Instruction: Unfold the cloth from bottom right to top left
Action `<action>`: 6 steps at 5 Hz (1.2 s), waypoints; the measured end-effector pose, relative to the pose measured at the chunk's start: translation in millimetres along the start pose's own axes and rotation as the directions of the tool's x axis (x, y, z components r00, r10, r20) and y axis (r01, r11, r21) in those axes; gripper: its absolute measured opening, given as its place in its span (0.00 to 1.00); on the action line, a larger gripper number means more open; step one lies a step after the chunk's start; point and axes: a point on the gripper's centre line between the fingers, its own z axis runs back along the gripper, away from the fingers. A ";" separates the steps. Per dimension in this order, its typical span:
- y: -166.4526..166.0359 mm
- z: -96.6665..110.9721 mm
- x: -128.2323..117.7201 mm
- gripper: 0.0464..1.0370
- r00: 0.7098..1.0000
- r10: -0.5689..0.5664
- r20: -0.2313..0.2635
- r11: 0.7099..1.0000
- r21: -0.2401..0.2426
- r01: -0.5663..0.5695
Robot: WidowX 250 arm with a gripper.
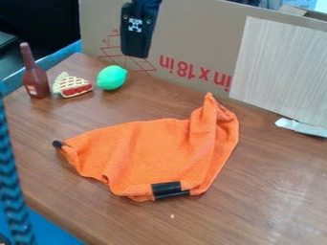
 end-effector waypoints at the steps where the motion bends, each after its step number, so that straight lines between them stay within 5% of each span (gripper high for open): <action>1: -0.3 -7.0 1.7 0.96 1.000 -0.003 -0.008 1.000 -0.022 0.003; 2: -12.0 -32.9 -0.6 0.96 1.000 -0.006 -0.023 0.998 -0.055 0.005; 3: -25.4 -47.5 -1.4 0.96 0.989 0.129 -0.069 0.979 0.170 -0.116; 4: -27.6 -70.3 -1.6 0.96 0.978 0.191 -0.080 0.940 0.301 -0.159; 5: -33.4 -90.8 6.7 0.96 0.974 0.219 -0.062 0.898 0.403 -0.177; 6: -40.6 -114.2 18.2 0.96 0.978 0.198 -0.060 0.877 0.456 -0.149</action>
